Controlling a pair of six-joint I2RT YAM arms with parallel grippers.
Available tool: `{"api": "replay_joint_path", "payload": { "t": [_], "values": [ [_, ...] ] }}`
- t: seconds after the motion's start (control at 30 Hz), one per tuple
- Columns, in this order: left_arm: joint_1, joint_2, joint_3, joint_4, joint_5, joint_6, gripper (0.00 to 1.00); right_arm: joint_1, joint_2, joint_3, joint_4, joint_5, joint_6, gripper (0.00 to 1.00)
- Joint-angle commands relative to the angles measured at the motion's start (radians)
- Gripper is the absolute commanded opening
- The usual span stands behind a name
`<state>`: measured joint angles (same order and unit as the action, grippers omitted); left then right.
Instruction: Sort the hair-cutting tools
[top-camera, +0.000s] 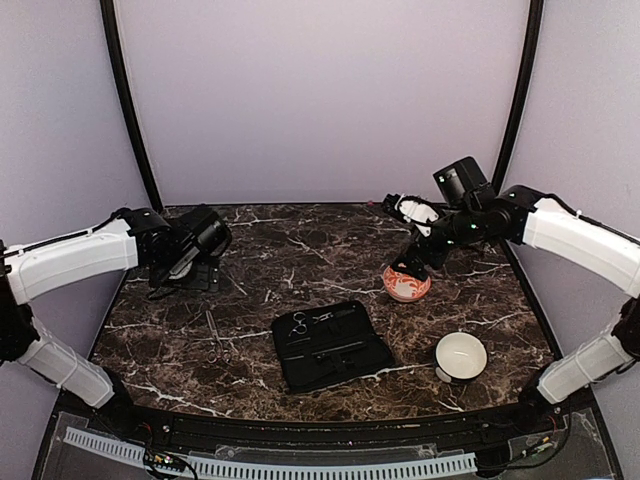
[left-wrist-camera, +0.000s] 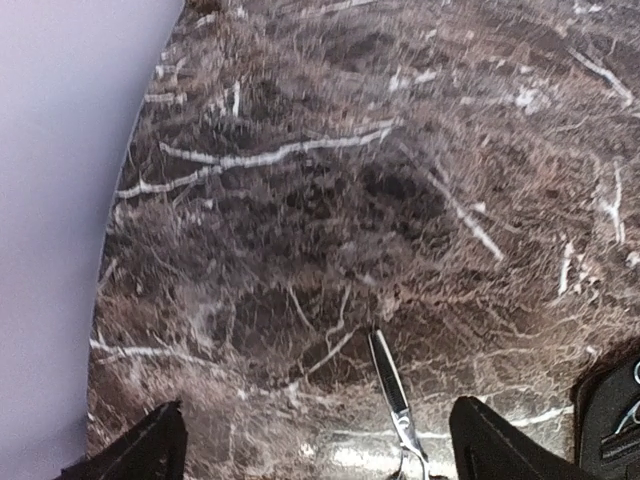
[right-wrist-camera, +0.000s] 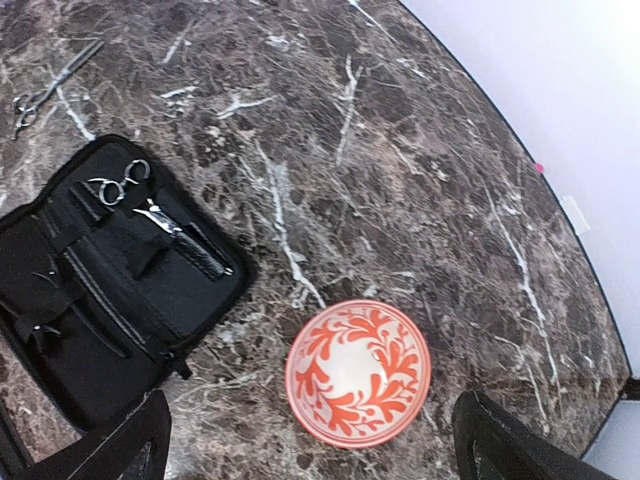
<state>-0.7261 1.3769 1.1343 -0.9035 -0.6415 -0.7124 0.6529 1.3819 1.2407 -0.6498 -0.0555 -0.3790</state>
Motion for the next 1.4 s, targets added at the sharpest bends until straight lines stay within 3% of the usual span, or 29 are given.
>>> {"api": "replay_joint_path", "payload": {
  "t": [0.0,0.1,0.2,0.27,0.37,0.43,0.7,1.03,1.37],
  "values": [
    [0.019,0.028,-0.089,-0.125,0.153,-0.173,0.90,0.005,-0.024,-0.042,0.037,-0.188,0.001,0.99],
    [0.024,0.034,-0.157,-0.107,0.260,-0.195,0.74,0.024,-0.016,-0.040,0.026,-0.198,-0.007,0.99],
    [0.024,0.008,-0.235,-0.089,0.365,-0.210,0.39,0.060,-0.045,-0.064,0.086,-0.067,-0.007,0.99],
    [0.024,-0.024,-0.278,-0.074,0.398,-0.222,0.25,0.088,-0.055,-0.079,0.105,0.041,-0.035,0.99],
    [0.023,-0.061,-0.339,-0.047,0.419,-0.233,0.18,0.104,-0.044,-0.067,0.115,0.128,-0.032,0.99],
    [0.024,-0.058,-0.357,-0.024,0.437,-0.224,0.10,0.094,-0.042,-0.073,0.139,0.068,-0.011,0.99],
    [0.022,0.051,-0.349,0.060,0.481,-0.159,0.00,0.088,0.033,0.000,0.044,-0.180,0.005,0.99],
    [0.022,0.141,-0.354,0.205,0.533,-0.044,0.00,0.090,0.047,0.009,0.016,-0.223,-0.054,0.84],
    [0.020,0.235,-0.213,0.338,0.599,0.151,0.00,0.090,0.149,-0.002,-0.025,-0.269,-0.070,0.74]
  ]
}}
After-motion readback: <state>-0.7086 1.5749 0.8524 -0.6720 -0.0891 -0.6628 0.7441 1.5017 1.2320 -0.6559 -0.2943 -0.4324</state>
